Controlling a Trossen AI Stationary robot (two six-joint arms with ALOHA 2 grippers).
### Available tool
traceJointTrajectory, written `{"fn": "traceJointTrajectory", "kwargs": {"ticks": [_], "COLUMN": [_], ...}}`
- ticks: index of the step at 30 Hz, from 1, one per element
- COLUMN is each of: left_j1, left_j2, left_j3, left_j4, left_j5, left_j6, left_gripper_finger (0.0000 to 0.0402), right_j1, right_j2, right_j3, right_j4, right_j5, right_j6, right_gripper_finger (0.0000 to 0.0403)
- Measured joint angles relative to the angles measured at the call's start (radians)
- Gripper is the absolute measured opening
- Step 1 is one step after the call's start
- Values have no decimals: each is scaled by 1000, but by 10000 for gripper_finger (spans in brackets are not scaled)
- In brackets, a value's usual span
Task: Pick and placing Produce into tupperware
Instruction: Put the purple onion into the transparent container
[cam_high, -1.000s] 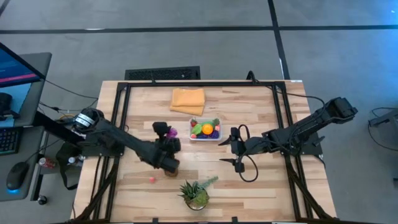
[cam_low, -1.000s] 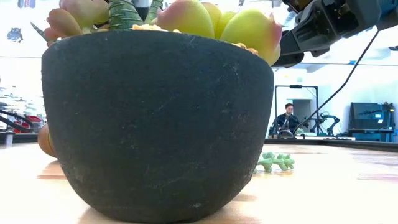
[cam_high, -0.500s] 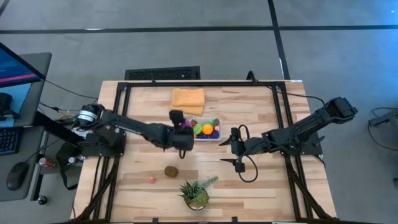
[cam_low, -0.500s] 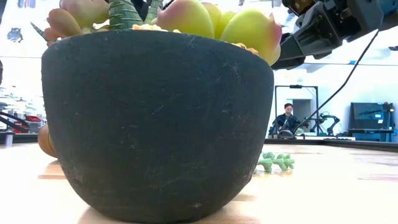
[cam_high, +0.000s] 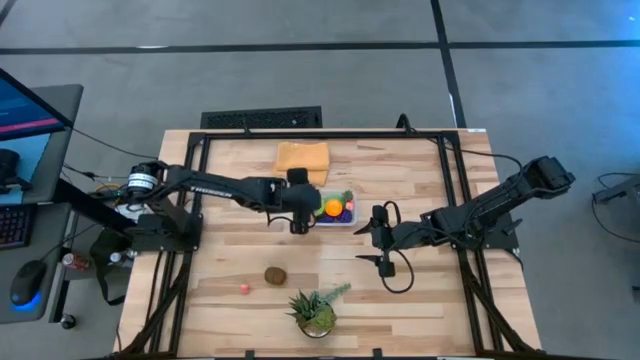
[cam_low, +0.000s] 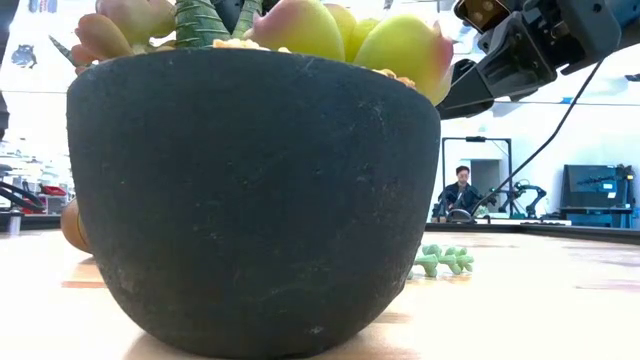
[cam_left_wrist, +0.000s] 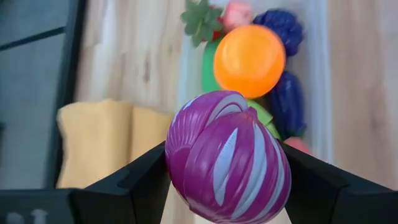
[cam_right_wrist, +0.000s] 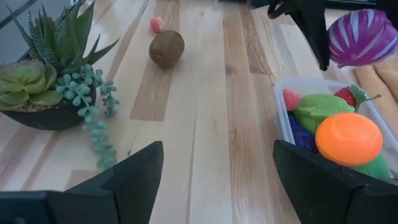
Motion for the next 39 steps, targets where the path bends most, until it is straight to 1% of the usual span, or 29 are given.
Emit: {"fn": "traceJointTrajectory", "kwargs": {"ticks": [7,13,15,19,23,29,33,39], "left_j1": [56,81,86,88,88,88,88,89], "left_j2": [0,0,0,0,0,0,2,51], "left_j3": [0,0,-11,-43,-71,-73,-73,-71], "left_j4": [59,62,88,133,137,149,181,216], "left_j5": [205,318,350,366,367,367,416,420], "left_j6": [9,7,4,2,3,4,10,17], "left_gripper_finger": [242,243,243,243,243,243,243,243], "right_j1": [0,0,0,0,0,0,0,0], "right_j2": [0,0,0,0,0,0,0,0], "right_j3": [0,0,0,0,0,0,0,0], "right_j4": [0,0,0,1,2,11,17,19], "right_j5": [0,0,0,0,0,0,0,0], "right_j6": [0,0,0,0,0,0,0,0], "right_gripper_finger": [296,296,296,296,296,296,296,296]}}
